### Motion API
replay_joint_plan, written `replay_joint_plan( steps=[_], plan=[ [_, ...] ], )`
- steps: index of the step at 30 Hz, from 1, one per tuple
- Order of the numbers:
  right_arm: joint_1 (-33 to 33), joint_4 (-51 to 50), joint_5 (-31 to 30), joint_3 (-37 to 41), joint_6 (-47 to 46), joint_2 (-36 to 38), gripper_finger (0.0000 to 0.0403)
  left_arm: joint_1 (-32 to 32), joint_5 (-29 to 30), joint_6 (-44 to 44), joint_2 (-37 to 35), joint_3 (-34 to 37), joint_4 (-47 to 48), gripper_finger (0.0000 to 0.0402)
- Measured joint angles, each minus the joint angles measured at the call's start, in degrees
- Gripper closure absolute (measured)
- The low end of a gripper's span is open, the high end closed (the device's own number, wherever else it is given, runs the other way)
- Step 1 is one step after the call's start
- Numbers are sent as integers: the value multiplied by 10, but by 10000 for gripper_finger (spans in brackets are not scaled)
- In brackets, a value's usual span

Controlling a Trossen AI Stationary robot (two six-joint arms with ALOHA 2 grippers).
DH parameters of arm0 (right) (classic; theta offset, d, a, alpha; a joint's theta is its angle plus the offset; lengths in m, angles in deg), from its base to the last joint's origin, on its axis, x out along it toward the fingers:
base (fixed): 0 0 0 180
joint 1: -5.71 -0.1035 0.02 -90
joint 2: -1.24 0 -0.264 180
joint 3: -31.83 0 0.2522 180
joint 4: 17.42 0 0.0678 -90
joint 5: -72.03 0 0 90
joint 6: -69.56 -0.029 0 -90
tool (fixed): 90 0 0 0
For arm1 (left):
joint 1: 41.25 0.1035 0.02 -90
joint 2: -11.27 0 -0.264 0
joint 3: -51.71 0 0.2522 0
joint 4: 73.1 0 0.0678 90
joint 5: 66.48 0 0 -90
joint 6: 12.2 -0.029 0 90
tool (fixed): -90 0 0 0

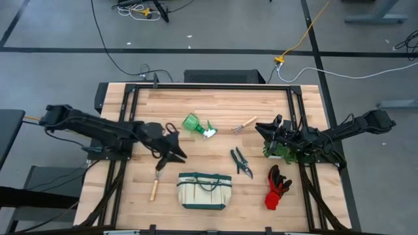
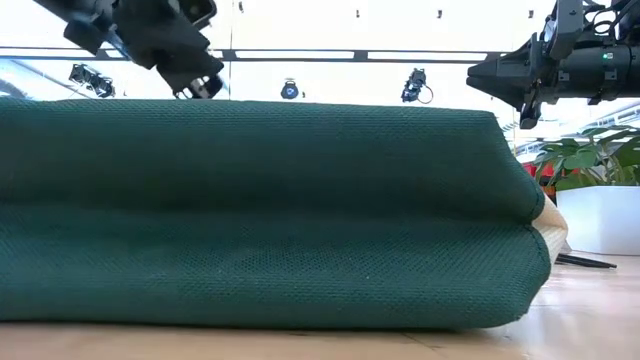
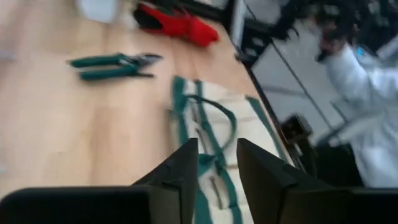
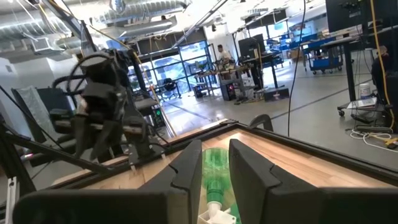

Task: Pick & Place Garden tools in Gardening bag
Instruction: Prepare the gardening bag

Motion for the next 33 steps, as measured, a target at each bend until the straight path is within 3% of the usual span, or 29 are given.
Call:
replay_joint_plan(
  steps=[7, 17, 33],
  plan=[
    [0, 0, 0, 0, 0, 0, 321, -15, 8, -33, 80, -57, 83, 273],
    [0, 0, 0, 0, 0, 0, 321, -14, -1, -6, 154, -60, 88, 273],
    [0, 0, 0, 0, 0, 0, 321, -13, -28, 24, 182, -60, 93, 273]
  ],
)
